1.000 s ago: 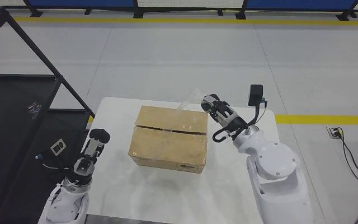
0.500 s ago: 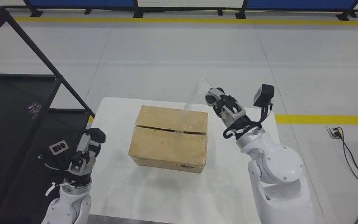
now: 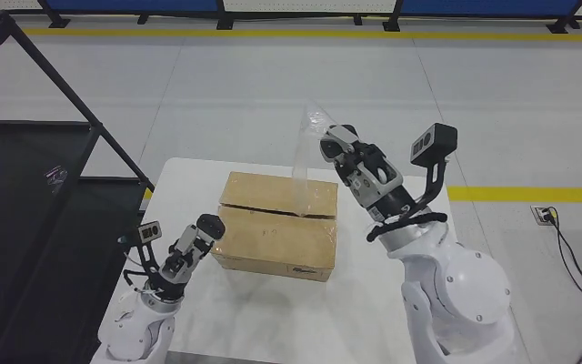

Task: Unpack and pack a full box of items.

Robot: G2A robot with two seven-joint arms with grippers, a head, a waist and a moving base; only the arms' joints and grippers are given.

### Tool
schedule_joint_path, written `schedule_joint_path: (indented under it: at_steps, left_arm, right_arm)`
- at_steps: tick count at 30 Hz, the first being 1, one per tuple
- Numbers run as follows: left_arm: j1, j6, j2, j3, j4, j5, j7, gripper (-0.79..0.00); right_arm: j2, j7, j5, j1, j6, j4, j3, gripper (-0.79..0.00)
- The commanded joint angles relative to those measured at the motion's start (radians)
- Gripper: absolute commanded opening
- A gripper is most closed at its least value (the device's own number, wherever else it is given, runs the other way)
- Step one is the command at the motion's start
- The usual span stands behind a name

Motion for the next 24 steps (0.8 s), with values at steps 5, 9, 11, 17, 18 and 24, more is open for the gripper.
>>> schedule_joint_path:
  at_steps: [5,9,11,17,18,24]
  left_arm:
    - [-0.075,0.01,-0.014,0.09,0.074,0.007,0.003,-0.129]
    - [-0.117,0.006,-0.023,0.144,0.123,0.002,-0.017,-0.126]
    - [-0.134,0.0,-0.028,0.173,0.138,-0.022,-0.036,-0.126]
    - [-0.173,-0.014,-0.042,0.243,0.175,-0.094,-0.079,-0.132]
    - [-0.18,-0.018,-0.044,0.253,0.181,-0.101,-0.084,-0.139]
    - [-0.21,-0.046,-0.058,0.303,0.187,-0.157,-0.109,-0.148]
  right_arm:
    - [-0.005,-0.042,-0.007,0.029,0.044,-0.047,-0.049,-0.785]
    - [-0.009,-0.067,-0.008,0.049,0.07,-0.073,-0.079,-0.785]
    - [-0.011,-0.079,-0.006,0.06,0.082,-0.084,-0.091,-0.785]
    - [-0.017,-0.102,0.0,0.083,0.105,-0.11,-0.118,-0.785]
    - [-0.018,-0.104,0.0,0.086,0.111,-0.115,-0.12,-0.785]
    - [-0.021,-0.113,0.009,0.099,0.131,-0.131,-0.126,-0.785]
